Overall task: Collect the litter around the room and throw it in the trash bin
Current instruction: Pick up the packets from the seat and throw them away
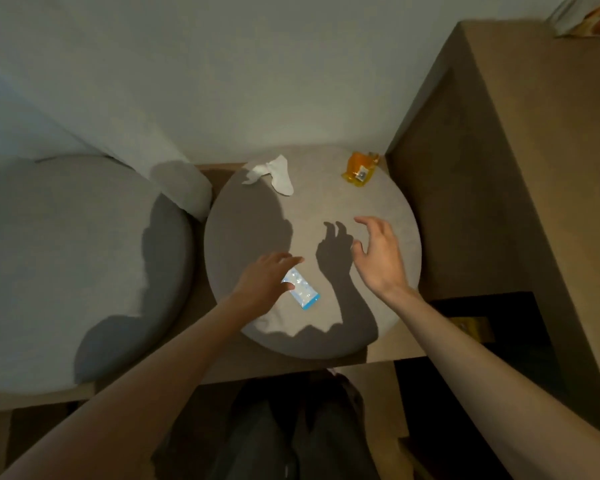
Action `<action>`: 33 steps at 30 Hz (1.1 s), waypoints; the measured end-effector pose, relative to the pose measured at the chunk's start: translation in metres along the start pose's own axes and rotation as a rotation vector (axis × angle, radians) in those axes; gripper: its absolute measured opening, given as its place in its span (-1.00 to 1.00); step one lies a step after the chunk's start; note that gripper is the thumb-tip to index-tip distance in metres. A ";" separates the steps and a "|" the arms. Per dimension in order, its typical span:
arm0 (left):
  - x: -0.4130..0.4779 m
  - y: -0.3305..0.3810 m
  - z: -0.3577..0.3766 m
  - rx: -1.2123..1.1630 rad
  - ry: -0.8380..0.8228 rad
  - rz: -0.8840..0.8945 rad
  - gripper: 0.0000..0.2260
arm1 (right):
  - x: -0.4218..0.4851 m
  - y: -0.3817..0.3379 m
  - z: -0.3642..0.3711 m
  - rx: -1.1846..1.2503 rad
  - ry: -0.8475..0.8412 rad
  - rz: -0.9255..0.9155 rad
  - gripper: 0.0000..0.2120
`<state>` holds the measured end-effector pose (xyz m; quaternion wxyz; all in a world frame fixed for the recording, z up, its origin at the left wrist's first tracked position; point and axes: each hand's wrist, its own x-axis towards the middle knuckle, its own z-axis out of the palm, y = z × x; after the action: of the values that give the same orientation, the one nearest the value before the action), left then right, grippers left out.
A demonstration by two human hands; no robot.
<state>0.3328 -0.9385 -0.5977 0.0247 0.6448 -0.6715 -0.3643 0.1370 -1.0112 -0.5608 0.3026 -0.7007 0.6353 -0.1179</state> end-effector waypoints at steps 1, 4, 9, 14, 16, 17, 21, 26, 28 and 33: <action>0.012 -0.008 0.007 0.022 -0.007 0.015 -0.52 | 0.014 0.006 0.008 -0.007 0.015 0.007 -0.59; 0.045 -0.029 0.025 0.206 -0.051 0.083 -0.46 | 0.057 0.025 0.030 -0.023 0.039 0.036 -0.57; 0.090 -0.069 0.051 0.439 -0.103 0.185 -0.36 | 0.129 0.054 0.050 -0.056 0.052 0.079 -0.51; 0.115 -0.089 0.067 0.463 0.119 0.192 -0.36 | 0.182 0.067 0.067 -0.121 0.029 0.085 -0.47; 0.120 -0.091 0.071 0.429 0.188 0.148 -0.45 | 0.199 0.069 0.074 -0.134 0.019 0.092 -0.45; 0.121 -0.090 0.072 0.412 0.205 0.104 -0.50 | 0.208 0.069 0.077 -0.138 0.017 0.095 -0.44; 0.131 -0.084 0.070 0.246 0.250 -0.053 -0.70 | 0.240 0.072 0.090 -0.162 -0.042 0.123 -0.37; 0.149 -0.082 0.070 -0.031 0.260 -0.233 -0.72 | 0.259 0.083 0.107 -0.186 -0.108 0.184 -0.37; 0.153 -0.079 0.073 -0.147 0.314 -0.344 -0.69 | 0.255 0.089 0.112 -0.194 -0.013 0.082 -0.53; 0.151 -0.068 0.065 -0.385 0.450 -0.538 -0.65 | 0.234 0.093 0.113 -0.155 0.118 -0.156 -0.92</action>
<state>0.3330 -1.0361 -0.7468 0.1952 0.8449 -0.3758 -0.3267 0.1612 -1.2061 -0.7546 0.1995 -0.7612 0.6027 -0.1324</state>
